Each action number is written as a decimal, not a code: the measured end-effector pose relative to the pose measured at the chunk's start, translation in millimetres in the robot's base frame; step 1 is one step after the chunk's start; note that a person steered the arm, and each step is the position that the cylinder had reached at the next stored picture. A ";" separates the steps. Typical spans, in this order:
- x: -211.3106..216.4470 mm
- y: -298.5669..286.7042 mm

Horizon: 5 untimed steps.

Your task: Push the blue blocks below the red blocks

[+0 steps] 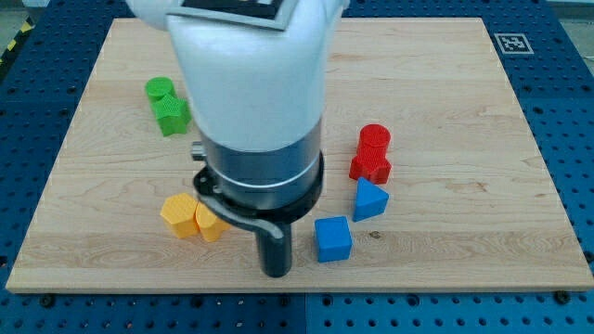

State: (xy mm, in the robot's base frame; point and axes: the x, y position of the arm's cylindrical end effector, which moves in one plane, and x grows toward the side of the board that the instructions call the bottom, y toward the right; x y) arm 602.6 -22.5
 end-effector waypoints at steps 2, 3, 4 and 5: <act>-31.7 27.9; -10.0 30.1; 1.6 26.3; -0.3 44.8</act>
State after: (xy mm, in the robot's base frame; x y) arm 602.3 22.3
